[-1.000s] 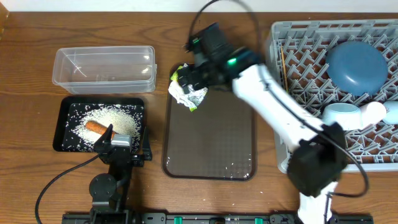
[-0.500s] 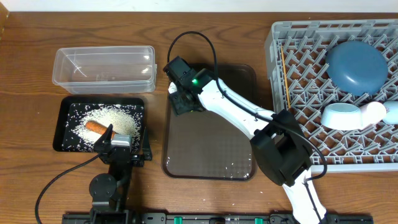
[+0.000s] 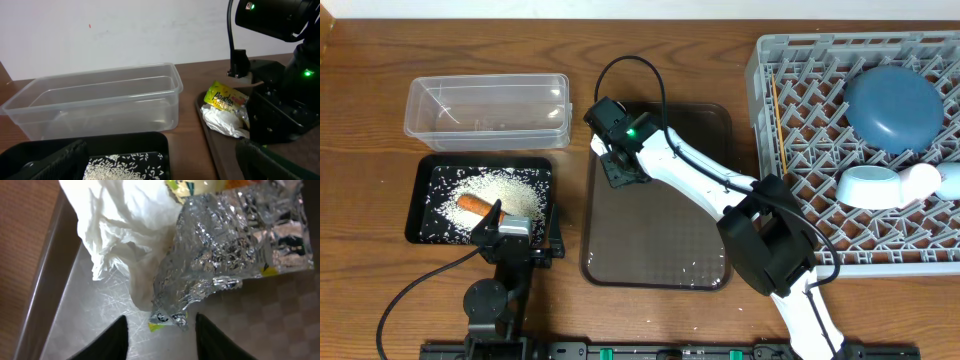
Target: Sort waste into correct bins and load items into the dishwasher rack
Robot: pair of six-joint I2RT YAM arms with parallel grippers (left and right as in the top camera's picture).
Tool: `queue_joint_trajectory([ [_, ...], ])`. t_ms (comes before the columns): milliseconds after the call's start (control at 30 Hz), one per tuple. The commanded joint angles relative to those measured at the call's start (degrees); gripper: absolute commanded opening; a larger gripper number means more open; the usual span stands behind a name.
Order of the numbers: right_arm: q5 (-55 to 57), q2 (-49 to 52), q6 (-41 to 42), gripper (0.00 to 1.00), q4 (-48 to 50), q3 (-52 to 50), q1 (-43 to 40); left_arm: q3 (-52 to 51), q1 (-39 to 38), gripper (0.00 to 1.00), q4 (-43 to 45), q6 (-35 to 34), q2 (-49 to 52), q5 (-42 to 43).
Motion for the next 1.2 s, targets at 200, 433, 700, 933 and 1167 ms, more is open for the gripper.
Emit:
queue_joint_trajectory([
  [200, 1.0, 1.0, 0.5, 0.01, 0.0, 0.2, 0.2, -0.9, 0.3, 0.96, -2.0, 0.5, -0.4, 0.6],
  [433, 1.0, -1.2, 0.6, 0.01, -1.3, 0.3, -0.1, -0.9, 0.3, 0.96, -2.0, 0.5, -0.4, 0.6],
  [700, 0.9, -13.4, 1.2, 0.01, -6.7, 0.3, -2.9, -0.9, 0.3, 0.96, -2.0, 0.5, -0.4, 0.6],
  [933, 1.0, -21.1, 0.9, 0.01, -10.8, 0.3, -4.0, -0.9, 0.3, 0.96, -2.0, 0.5, -0.4, 0.6],
  [1167, 1.0, -20.6, 1.6, 0.01, -13.7, -1.9, -3.9, -0.9, 0.3, 0.96, -2.0, 0.5, -0.4, 0.6],
])
